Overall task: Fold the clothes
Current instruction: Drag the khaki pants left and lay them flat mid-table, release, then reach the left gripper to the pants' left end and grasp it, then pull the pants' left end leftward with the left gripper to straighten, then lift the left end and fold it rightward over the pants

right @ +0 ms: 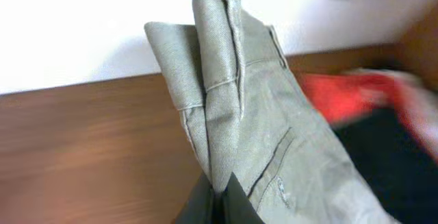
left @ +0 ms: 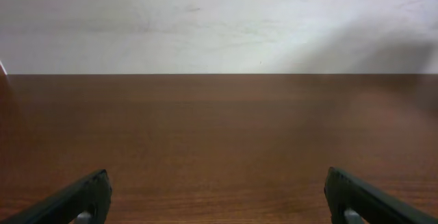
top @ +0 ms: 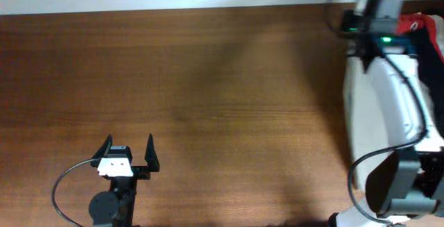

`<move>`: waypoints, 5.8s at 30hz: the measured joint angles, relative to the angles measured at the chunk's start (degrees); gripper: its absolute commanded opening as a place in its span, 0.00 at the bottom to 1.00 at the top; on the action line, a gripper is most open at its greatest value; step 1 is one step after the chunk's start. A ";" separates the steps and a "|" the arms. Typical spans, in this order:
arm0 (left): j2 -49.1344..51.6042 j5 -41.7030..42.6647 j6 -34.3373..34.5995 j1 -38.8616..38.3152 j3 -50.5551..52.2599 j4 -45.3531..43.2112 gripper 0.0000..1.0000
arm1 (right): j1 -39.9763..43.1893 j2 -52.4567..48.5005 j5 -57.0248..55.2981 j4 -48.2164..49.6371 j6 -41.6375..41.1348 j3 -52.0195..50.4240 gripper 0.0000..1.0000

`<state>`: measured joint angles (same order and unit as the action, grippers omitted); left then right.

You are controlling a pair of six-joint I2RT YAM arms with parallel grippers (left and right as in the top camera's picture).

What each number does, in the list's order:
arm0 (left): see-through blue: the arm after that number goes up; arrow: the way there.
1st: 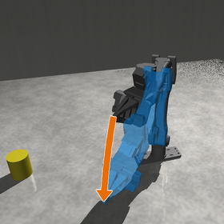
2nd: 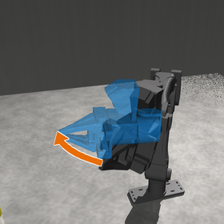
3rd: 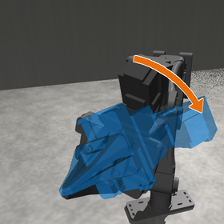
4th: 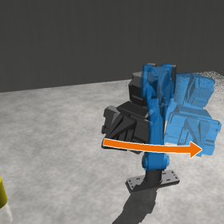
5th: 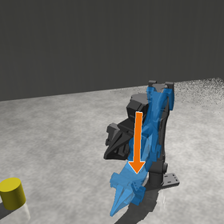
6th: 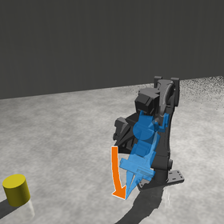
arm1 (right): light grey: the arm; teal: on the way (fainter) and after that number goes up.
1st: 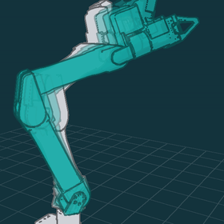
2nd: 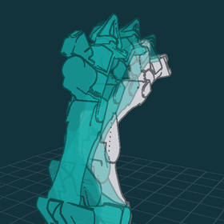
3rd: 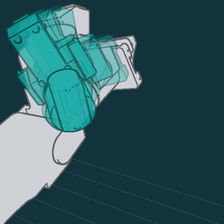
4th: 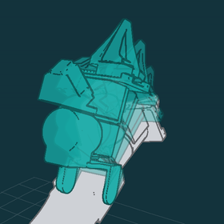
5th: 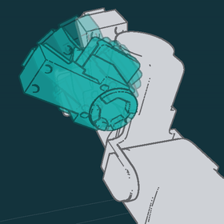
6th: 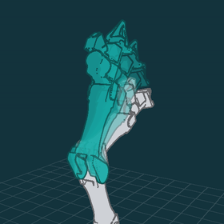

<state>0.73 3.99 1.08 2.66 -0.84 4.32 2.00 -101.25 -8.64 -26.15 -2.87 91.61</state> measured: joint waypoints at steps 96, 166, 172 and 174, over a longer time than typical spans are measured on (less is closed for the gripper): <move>116.98 13.49 -2.69 7.74 -82.01 43.85 0.99 | 1.97 -8.20 13.07 -34.75 -22.14 -0.33 0.99; 114.16 2.62 -1.53 -18.62 -112.59 73.53 0.01 | -4.37 -8.20 14.16 -27.06 -21.94 -2.75 0.99; 117.31 2.64 -3.69 -21.44 -112.56 71.06 0.01 | -4.37 -8.20 14.16 -27.04 -21.94 -2.75 0.99; 118.18 2.67 -3.96 -21.88 -112.56 70.88 0.01 | -4.37 -8.20 14.16 -26.91 -21.92 -2.75 0.99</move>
<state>118.91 6.66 -2.87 -19.22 -113.40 75.20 -2.37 -109.45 5.52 -53.06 -24.80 88.86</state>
